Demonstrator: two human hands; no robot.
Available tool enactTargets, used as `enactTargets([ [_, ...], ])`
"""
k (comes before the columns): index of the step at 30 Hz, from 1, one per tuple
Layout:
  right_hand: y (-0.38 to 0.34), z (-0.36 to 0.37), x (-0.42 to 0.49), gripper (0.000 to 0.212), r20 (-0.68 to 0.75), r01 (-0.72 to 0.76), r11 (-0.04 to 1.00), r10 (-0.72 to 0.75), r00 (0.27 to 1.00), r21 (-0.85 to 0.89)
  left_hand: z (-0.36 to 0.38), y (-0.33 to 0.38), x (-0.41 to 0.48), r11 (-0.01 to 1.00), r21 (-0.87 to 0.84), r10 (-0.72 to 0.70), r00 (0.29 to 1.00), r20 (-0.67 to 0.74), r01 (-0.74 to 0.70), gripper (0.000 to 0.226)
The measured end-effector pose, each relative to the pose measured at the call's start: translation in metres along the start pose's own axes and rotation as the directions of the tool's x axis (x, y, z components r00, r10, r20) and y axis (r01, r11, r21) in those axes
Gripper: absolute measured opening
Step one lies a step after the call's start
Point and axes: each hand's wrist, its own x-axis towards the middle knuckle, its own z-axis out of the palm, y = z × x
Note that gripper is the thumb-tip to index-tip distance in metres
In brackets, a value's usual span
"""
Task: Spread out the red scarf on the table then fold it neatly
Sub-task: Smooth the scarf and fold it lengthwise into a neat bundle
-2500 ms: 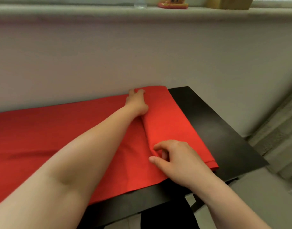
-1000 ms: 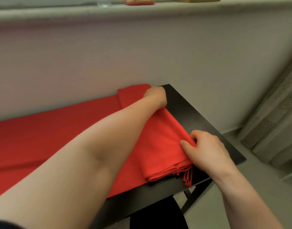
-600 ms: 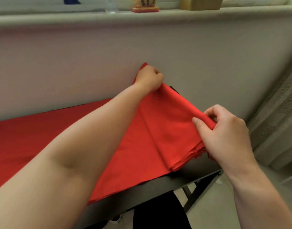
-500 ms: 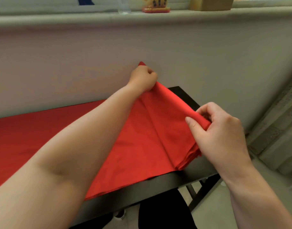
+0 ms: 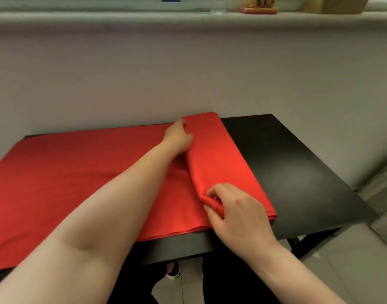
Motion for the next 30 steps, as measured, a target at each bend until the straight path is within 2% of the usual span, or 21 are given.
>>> enactTargets([
  [3, -0.001, 0.001, 0.001, 0.012, -0.008, 0.007, 1.000, -0.007, 1.000, 0.002, -0.003, 0.003, -0.001, 0.993, -0.041, 0.104, 0.991, -0.089, -0.108, 0.045],
  [5, -0.001, 0.003, 0.001, 0.016, 0.054, 0.014, 1.000, -0.013, 0.998, -0.002, 0.000, -0.001, -0.001, 0.994, 0.005, 0.112, 0.992, -0.059, -0.112, 0.044],
  [8, 0.000, 0.000, 0.000, 0.043, 0.141, 0.010, 0.997, -0.021, 0.990, 0.079, 0.005, -0.009, -0.004, 0.992, 0.092, 0.097, 0.994, -0.048, -0.092, 0.049],
  [10, 0.004, -0.008, 0.003, 0.047, 0.045, -0.010, 0.984, 0.002, 0.999, 0.180, 0.006, -0.003, -0.011, 0.967, 0.207, 0.181, 0.974, -0.137, -0.151, 0.054],
  [11, 0.009, -0.009, 0.006, 0.048, -0.020, -0.016, 0.987, 0.019, 1.000, 0.159, 0.007, 0.002, -0.014, 0.938, 0.292, 0.239, 0.960, -0.145, -0.189, 0.055],
  [12, 0.015, -0.010, 0.011, 0.051, -0.055, -0.039, 0.996, 0.043, 0.998, 0.085, 0.010, 0.006, -0.019, 0.906, 0.356, 0.280, 0.955, -0.097, -0.229, 0.056],
  [13, 0.020, -0.010, 0.015, 0.057, -0.023, -0.078, 0.997, 0.077, 0.997, -0.012, 0.015, 0.009, -0.024, 0.882, 0.391, 0.289, 0.957, -0.009, -0.263, 0.057],
  [15, 0.027, -0.003, 0.020, 0.069, 0.173, -0.140, 0.973, 0.172, 0.970, -0.183, 0.026, 0.008, -0.032, 0.859, 0.429, 0.219, 0.958, 0.187, -0.281, 0.062],
  [16, 0.030, 0.002, 0.020, 0.073, 0.256, -0.155, 0.960, 0.215, 0.942, -0.234, 0.031, 0.005, -0.034, 0.857, 0.438, 0.180, 0.953, 0.242, -0.273, 0.063],
  [18, 0.033, 0.009, 0.019, 0.080, 0.304, -0.173, 0.945, 0.257, 0.917, -0.277, 0.034, -0.001, -0.035, 0.858, 0.446, 0.147, 0.954, 0.260, -0.254, 0.065],
  [21, 0.033, 0.006, 0.021, 0.070, 0.330, -0.176, 0.950, 0.258, 0.908, -0.257, 0.033, 0.001, -0.033, 0.844, 0.476, 0.131, 0.955, 0.266, -0.248, 0.066],
  [23, 0.036, 0.000, 0.022, 0.065, 0.333, -0.201, 0.964, 0.251, 0.909, -0.176, 0.032, 0.008, -0.029, 0.828, 0.508, 0.110, 0.957, 0.269, -0.238, 0.067],
  [26, 0.041, -0.009, 0.022, 0.059, 0.240, -0.308, 0.951, 0.304, 0.922, -0.021, 0.034, 0.027, -0.016, 0.834, 0.500, 0.113, 0.960, 0.258, -0.233, 0.066],
  [30, 0.049, -0.014, 0.019, 0.049, 0.130, -0.351, 0.936, 0.346, 0.929, 0.018, 0.041, 0.060, -0.002, 0.829, 0.507, 0.125, 0.961, 0.245, -0.237, 0.061],
])
